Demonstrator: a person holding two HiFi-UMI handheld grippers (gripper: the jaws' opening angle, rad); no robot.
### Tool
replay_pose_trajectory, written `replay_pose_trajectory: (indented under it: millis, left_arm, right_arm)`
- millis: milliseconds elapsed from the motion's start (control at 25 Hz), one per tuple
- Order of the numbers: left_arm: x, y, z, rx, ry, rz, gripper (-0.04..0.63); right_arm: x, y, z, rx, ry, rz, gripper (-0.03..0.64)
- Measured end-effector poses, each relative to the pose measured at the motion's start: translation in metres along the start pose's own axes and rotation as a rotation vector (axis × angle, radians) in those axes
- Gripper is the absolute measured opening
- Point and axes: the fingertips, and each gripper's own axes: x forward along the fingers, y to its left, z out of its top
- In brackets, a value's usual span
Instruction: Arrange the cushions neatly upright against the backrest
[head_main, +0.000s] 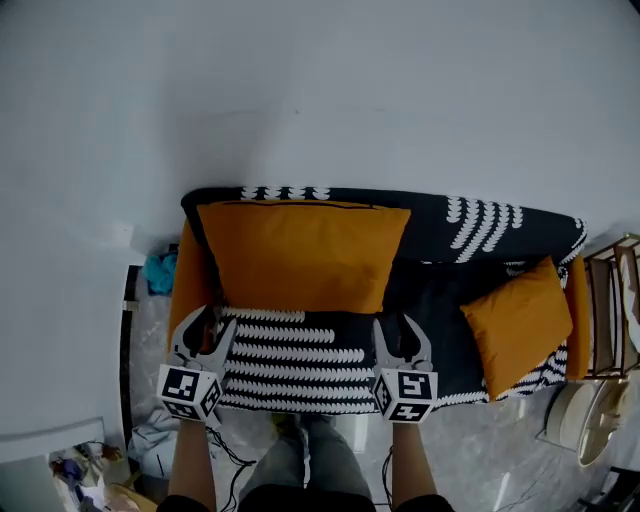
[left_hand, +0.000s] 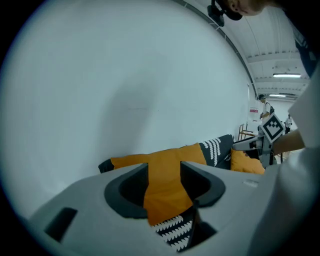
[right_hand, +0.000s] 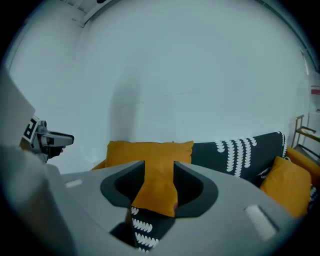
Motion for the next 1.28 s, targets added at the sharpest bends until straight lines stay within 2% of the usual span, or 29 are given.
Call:
replay_pose_trajectory:
  millis: [120, 320, 480, 640, 800, 960, 1280]
  left_arm:
    - [-0.03, -0.011, 0.024, 0.006, -0.052, 0.0, 0.184]
    - [-0.085, -0.02, 0.059, 0.025, -0.103, 0.013, 0.155]
    - [-0.125, -0.03, 0.085, 0.017, -0.164, -0.001, 0.129]
    - [-0.156, -0.043, 0.105, 0.021, -0.221, -0.017, 0.072]
    - [-0.179, -0.061, 0.119, -0.018, -0.271, -0.047, 0.054]
    - [-0.197, -0.068, 0.13, 0.003, -0.305, -0.075, 0.035]
    - [-0.22, -0.072, 0.137, -0.003, -0.347, -0.128, 0.002]
  right_arm:
    - [-0.032, 0.012, 0.019, 0.0, -0.046, 0.004, 0.162]
    - [-0.098, 0.039, 0.042, 0.037, -0.096, 0.022, 0.147]
    - [-0.147, 0.054, 0.062, 0.031, -0.14, 0.004, 0.113]
    - [-0.185, 0.069, 0.089, 0.027, -0.213, -0.016, 0.072]
    - [-0.218, 0.08, 0.104, 0.008, -0.257, -0.035, 0.048]
    - [-0.241, 0.091, 0.108, 0.002, -0.284, -0.057, 0.014]
    - [-0.271, 0.107, 0.111, -0.028, -0.323, -0.079, 0.014]
